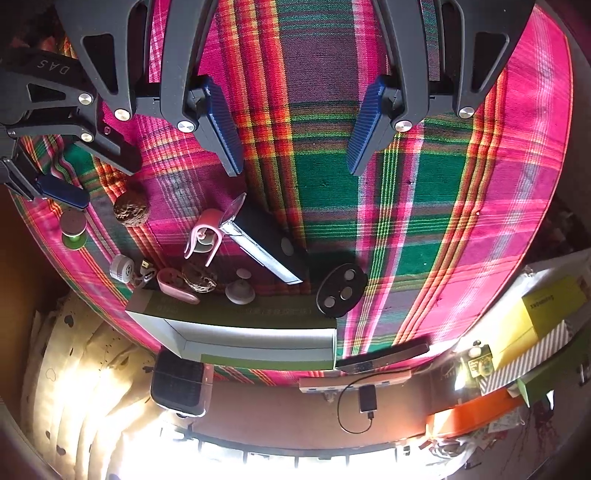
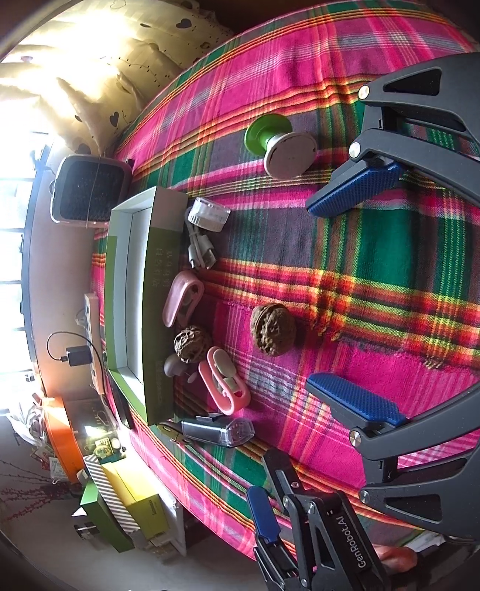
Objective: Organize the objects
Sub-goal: 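Move the left tool toward the black flashlight while the right tool approaches the walnut, then close the left tool on the black flashlight while the right tool grasps the walnut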
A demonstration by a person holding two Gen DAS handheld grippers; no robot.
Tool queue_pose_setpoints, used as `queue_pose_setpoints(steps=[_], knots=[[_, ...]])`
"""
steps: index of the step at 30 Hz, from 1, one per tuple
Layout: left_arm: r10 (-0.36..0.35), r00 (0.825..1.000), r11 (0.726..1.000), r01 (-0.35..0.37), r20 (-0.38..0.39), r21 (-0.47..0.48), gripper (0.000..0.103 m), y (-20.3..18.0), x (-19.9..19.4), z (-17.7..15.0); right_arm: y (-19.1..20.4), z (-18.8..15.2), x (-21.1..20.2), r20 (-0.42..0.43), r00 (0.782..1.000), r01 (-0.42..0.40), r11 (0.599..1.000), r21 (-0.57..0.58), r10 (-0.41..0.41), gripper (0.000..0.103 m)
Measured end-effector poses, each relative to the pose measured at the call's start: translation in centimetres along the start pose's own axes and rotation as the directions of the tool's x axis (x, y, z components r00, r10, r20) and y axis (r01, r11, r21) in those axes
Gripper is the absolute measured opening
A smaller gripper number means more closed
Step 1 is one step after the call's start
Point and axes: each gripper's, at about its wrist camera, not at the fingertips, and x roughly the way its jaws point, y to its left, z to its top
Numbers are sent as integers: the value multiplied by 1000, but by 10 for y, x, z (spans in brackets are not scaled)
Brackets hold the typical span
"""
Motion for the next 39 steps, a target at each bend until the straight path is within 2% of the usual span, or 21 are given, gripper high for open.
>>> queue_pose_setpoints(steps=[3, 7, 12, 16, 29, 39], knots=[[-25, 1000, 1000, 25, -8, -9, 58, 2, 1, 4, 2, 4, 4, -8, 1000, -2, 1000, -14, 2, 86], [-66, 998, 998, 66, -19, -15, 58, 2, 3, 10, -1, 11, 6, -9, 1000, 4, 1000, -9, -4, 79], [-81, 997, 997, 80, -14, -8, 58, -2, 4, 19, -1, 14, 9, -2, 1000, 12, 1000, -11, -12, 76], [-93, 995, 996, 93, -29, -12, 58, -4, 11, 26, 0, 17, 10, 5, 1000, 7, 1000, -22, -7, 68], [-83, 996, 996, 82, -44, -16, 58, -7, 20, 34, 1, 21, 11, 12, 1000, 3, 1000, -29, -3, 59], [-42, 999, 999, 42, -32, -9, 58, 3, 14, 30, -1, 19, 10, 19, 1000, -3, 1000, -28, 3, 52]])
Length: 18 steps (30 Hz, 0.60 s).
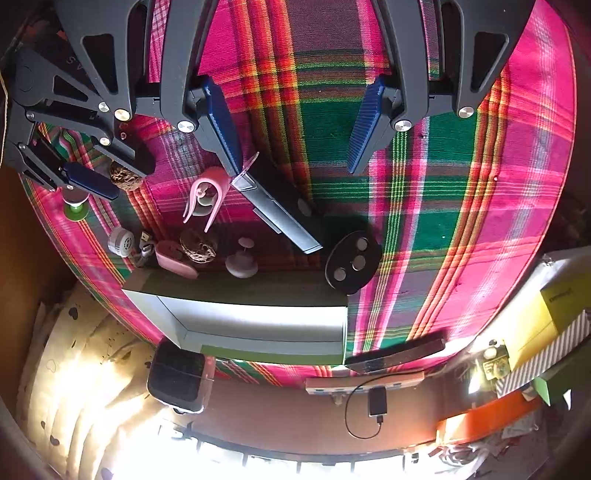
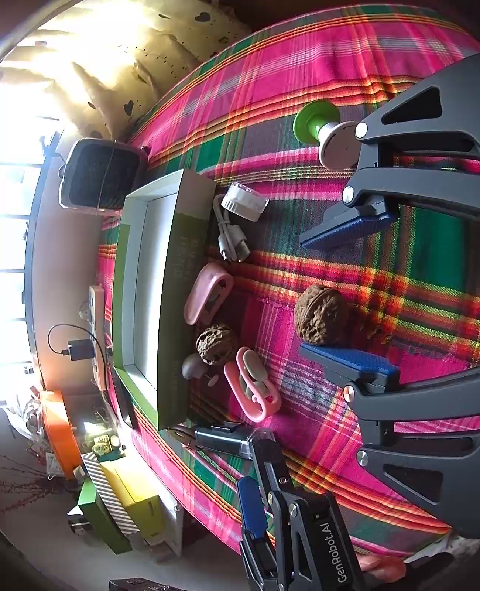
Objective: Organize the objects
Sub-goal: 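Close the left tool on the black flashlight while the right tool grasps the walnut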
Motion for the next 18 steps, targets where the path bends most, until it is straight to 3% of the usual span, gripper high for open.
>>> queue_pose_setpoints(steps=[7, 14, 18], knots=[[30, 1000, 999, -30, -1, -28, 58, 16, -3, -3, -1, -1, 0, 1, 1000, 0, 1000, 0, 0, 51], [-28, 999, 999, 29, 24, -38, 58, 11, -10, -1, -2, -1, -1, 2, 1000, -3, 1000, 2, 3, 51], [-27, 999, 999, 28, 21, -37, 58, 6, -5, 4, -1, -1, -1, 3, 1000, -1, 1000, 0, 1, 51]])
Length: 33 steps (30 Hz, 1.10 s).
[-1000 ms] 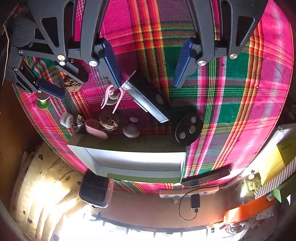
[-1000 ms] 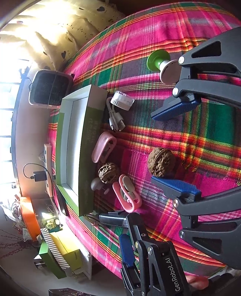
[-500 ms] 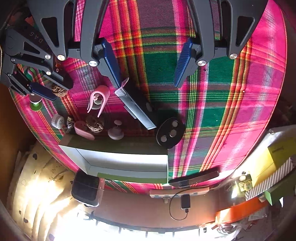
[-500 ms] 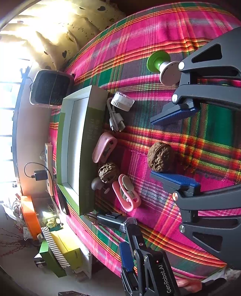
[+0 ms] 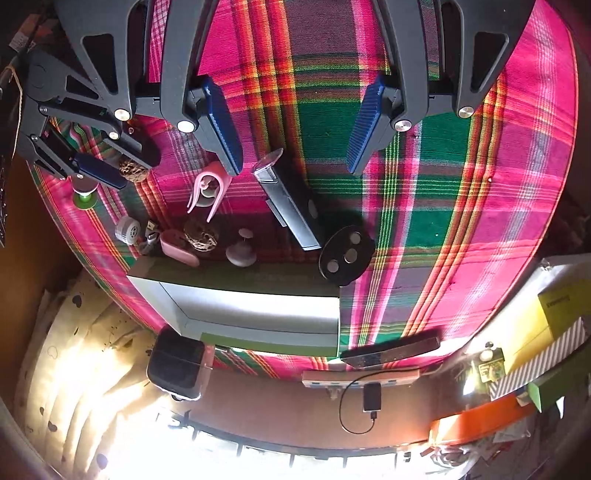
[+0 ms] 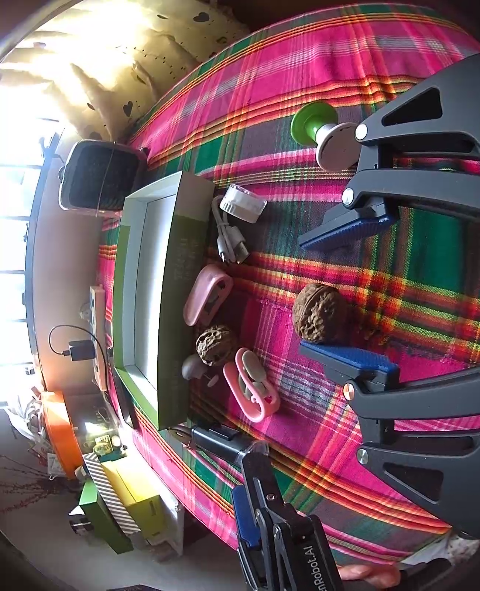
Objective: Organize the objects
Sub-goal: 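Close the left tool on the black flashlight while the right tool grasps the walnut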
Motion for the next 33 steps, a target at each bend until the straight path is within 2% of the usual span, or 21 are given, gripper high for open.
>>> queue_pose_setpoints(steps=[10, 29, 33], knots=[[32, 999, 999, -32, 12, 2, 58, -2, 13, 13, 0, 0, 0, 0, 1000, -1, 1000, 2, 1, 51], [87, 996, 996, -87, -23, 36, 56, -2, 33, 21, -1, 1, 1, 0, 1000, -1, 1000, 1, 1, 51], [95, 995, 995, -94, -18, 36, 53, 1, 33, 22, -1, 1, 1, 0, 1000, -1, 1000, 1, 1, 51]])
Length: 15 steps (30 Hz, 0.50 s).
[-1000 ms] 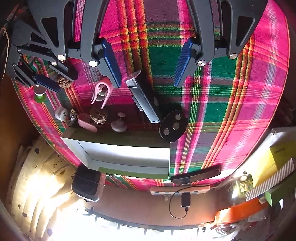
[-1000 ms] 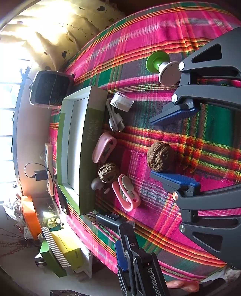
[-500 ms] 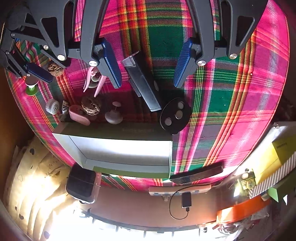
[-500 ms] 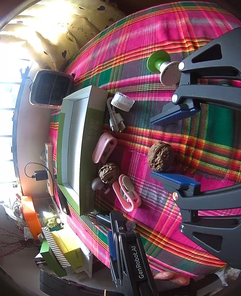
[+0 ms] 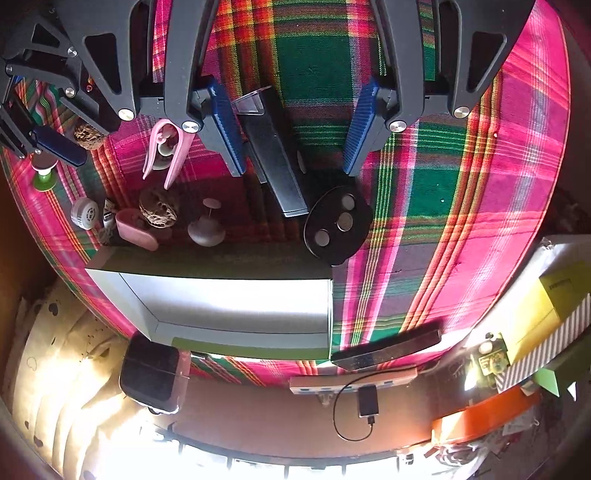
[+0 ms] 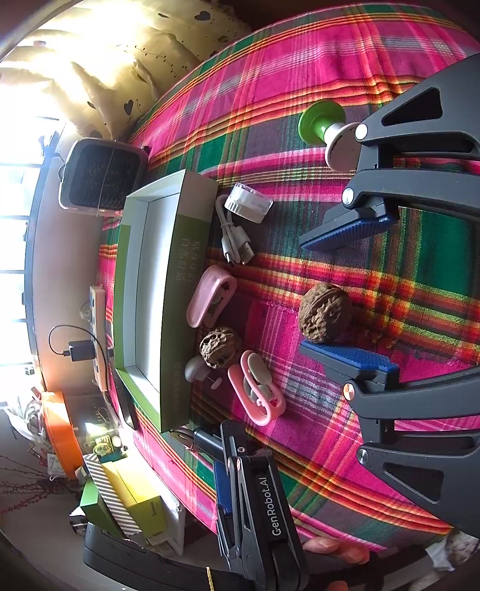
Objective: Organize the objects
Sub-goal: 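Close the left tool on the black flashlight while the right tool grasps the walnut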
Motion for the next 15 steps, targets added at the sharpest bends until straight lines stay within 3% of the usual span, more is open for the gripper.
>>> queue_pose_setpoints(steps=[15], knots=[[15, 1000, 1000, -15, 12, 12, 33, 7, 1, 2, 0, 5, 4, -6, 1000, 9, 1000, 1, -9, 51]])
